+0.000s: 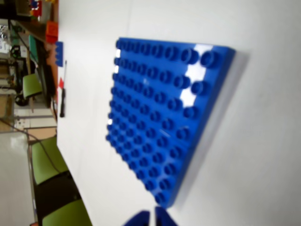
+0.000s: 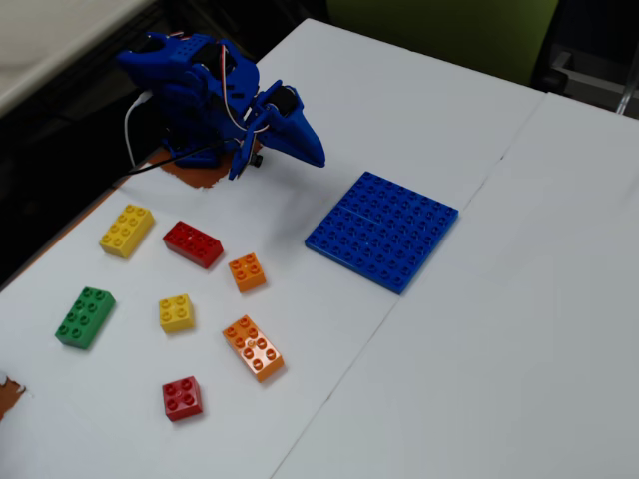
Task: Pick up the 2x4 orange block and go up the 8x8 blue block.
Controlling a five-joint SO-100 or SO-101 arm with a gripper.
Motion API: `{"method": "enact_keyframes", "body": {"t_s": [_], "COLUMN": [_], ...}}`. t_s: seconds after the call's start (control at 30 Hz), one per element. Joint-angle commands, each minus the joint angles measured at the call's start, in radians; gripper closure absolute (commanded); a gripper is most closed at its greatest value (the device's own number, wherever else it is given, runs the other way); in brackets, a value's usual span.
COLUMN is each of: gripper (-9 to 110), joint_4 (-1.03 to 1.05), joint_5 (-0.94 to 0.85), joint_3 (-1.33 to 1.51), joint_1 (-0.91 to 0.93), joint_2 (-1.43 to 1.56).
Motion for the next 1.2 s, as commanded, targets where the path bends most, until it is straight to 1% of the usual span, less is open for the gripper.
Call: {"method": "enact_keyframes", "body": {"t_s": [0.0,0.07,0.13,0.23,0.53,0.73,0.77,0.8,0.9,1.07,1.17], "gripper": [101,101,101,101,101,101,100,97,95,93,93], "joint_4": [0.002,0.003,0.014,0.025,0.029,0.025,0.025,0.025,0.023,0.021,0.055], "joint_5": [-0.011,-0.026,-0.094,-0.147,-0.160,-0.144,-0.144,-0.144,-0.144,-0.160,-0.210], "joint_3": [0.040,0.040,0.040,0.040,0.040,0.040,0.040,0.040,0.034,-0.020,-0.098], "joint_1": [-0.002,-0.018,-0.067,-0.106,-0.114,-0.084,-0.083,-0.075,-0.034,0.031,0.081], "joint_2": [0.043,0.044,0.044,0.044,0.044,0.044,0.044,0.044,0.044,0.009,-0.046]}}
